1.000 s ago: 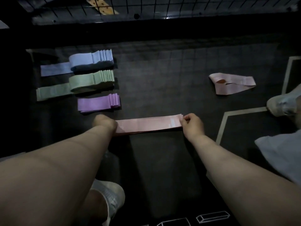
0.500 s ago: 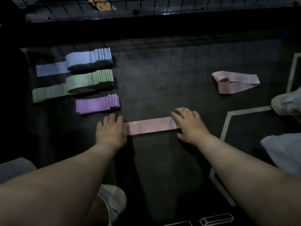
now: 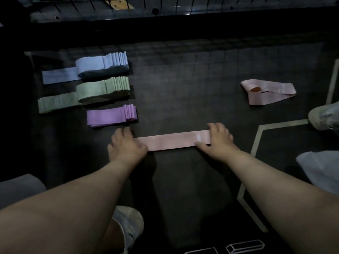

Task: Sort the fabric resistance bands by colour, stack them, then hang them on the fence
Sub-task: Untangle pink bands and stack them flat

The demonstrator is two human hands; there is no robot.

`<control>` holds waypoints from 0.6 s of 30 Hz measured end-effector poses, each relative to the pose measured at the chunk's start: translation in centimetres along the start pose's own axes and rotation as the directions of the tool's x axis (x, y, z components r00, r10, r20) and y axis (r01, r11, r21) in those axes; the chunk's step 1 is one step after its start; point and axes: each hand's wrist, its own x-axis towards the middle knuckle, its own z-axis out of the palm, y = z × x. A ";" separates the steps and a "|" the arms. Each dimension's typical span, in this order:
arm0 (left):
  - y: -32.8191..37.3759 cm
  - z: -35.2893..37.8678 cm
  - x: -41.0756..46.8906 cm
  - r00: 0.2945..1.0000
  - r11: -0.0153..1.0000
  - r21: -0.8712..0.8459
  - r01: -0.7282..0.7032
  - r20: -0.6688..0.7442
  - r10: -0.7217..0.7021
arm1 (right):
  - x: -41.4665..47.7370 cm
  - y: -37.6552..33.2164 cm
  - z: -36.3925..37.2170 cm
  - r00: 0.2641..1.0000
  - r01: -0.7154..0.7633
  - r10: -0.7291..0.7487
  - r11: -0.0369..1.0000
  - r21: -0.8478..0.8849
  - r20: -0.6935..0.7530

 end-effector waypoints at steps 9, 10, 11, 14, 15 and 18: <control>-1.0 1.7 0.4 0.871 0.540 -0.714 0.446 0.208 -0.445 | 1.9 -0.6 0.6 0.938 -0.335 0.344 0.854 0.397 0.053; -0.8 1.7 0.3 0.871 0.538 -0.719 0.440 0.196 -0.451 | 2.0 -0.7 0.6 0.931 -0.355 0.360 0.847 0.396 0.064; -0.8 1.8 0.4 0.869 0.530 -0.726 0.438 0.191 -0.456 | 2.0 -0.6 0.6 0.924 -0.372 0.377 0.837 0.402 0.070; -0.5 2.1 0.4 0.859 0.461 -0.765 0.449 0.226 -0.460 | 2.0 -0.5 0.6 0.911 -0.395 0.404 0.796 0.458 0.082; -0.4 2.0 0.5 0.857 0.447 -0.773 0.450 0.234 -0.460 | 1.8 -0.6 0.5 0.910 -0.395 0.406 0.786 0.475 0.085; -0.5 2.4 0.9 0.854 0.467 -0.758 0.455 0.222 -0.471 | 1.4 -0.5 0.1 0.919 -0.371 0.387 0.787 0.493 0.073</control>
